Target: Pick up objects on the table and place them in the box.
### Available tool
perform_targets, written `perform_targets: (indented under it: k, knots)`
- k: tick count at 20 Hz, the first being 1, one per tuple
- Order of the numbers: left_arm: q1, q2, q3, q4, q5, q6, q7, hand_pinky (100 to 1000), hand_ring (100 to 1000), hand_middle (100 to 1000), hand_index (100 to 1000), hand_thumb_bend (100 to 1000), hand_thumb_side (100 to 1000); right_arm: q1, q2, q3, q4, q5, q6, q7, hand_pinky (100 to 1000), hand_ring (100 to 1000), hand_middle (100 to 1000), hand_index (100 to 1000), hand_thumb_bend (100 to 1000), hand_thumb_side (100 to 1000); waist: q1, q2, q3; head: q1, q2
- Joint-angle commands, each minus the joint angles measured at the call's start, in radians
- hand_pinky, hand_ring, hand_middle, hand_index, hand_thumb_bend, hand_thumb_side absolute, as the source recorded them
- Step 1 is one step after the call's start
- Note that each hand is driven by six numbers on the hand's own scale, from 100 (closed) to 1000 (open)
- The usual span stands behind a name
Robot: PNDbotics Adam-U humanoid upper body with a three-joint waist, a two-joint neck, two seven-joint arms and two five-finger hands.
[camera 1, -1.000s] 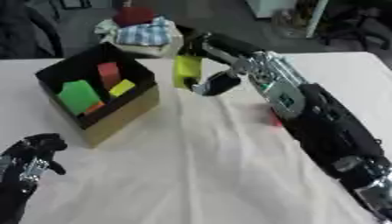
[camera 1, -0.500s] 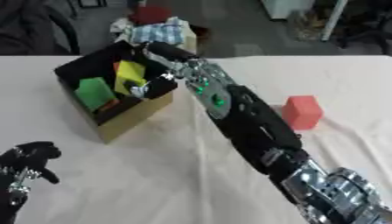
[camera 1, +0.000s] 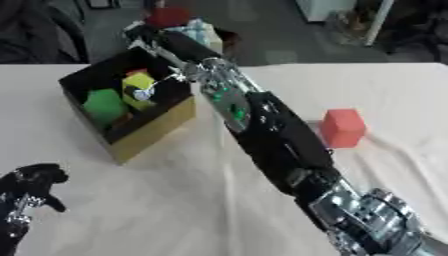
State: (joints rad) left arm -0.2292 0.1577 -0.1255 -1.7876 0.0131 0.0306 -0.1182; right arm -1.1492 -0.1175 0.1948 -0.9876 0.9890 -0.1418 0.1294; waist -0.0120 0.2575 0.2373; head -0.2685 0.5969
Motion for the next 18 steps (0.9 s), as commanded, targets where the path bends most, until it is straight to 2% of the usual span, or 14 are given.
perform_targets:
  k: [1,3,5,8,10,14,18]
  knots:
    - [-0.01,0.008,0.007,-0.014,0.002,-0.001,0.003,432,712,612,709,421,618,-0.017,-0.019,0.011,-0.023,0.037,-0.017,-0.059,834,895,929,969,367,468,0.005,-0.018,-0.009,0.007,-0.007]
    - [-0.007,0.011,0.012,-0.014,0.001,-0.001,0.008,432,712,612,709,421,619,-0.014,-0.047,0.028,-0.011,0.013,-0.049,-0.082,834,889,918,965,348,475,0.003,-0.019,-0.025,0.016,-0.008]
    - [-0.004,0.014,0.018,-0.013,-0.001,-0.001,0.014,432,712,612,709,421,619,-0.008,-0.092,0.05,-0.021,-0.019,-0.083,-0.067,837,890,918,968,340,479,0.0,-0.02,-0.049,0.029,-0.008]
    - [0.0,0.018,0.025,-0.012,-0.004,-0.002,0.021,432,713,613,709,421,619,0.02,-0.167,0.069,-0.067,-0.071,-0.136,-0.019,841,892,923,971,327,481,-0.005,-0.021,-0.084,0.044,-0.007]
    - [0.003,0.021,0.029,-0.012,-0.006,-0.002,0.025,433,713,613,709,421,620,0.046,-0.247,0.081,-0.117,-0.176,-0.163,0.048,843,896,933,976,329,480,-0.008,-0.022,-0.104,0.054,-0.006]
    - [0.007,0.026,0.037,-0.011,-0.01,-0.003,0.033,433,714,613,709,421,621,0.122,-0.389,0.081,-0.226,-0.347,-0.136,0.176,843,892,920,978,324,493,-0.015,-0.02,-0.134,0.062,-0.002]
    - [0.009,0.029,0.041,-0.012,-0.014,-0.003,0.036,433,714,614,709,420,622,0.206,-0.49,0.071,-0.265,-0.423,-0.09,0.254,845,894,912,980,332,501,-0.019,-0.016,-0.155,0.069,0.0]
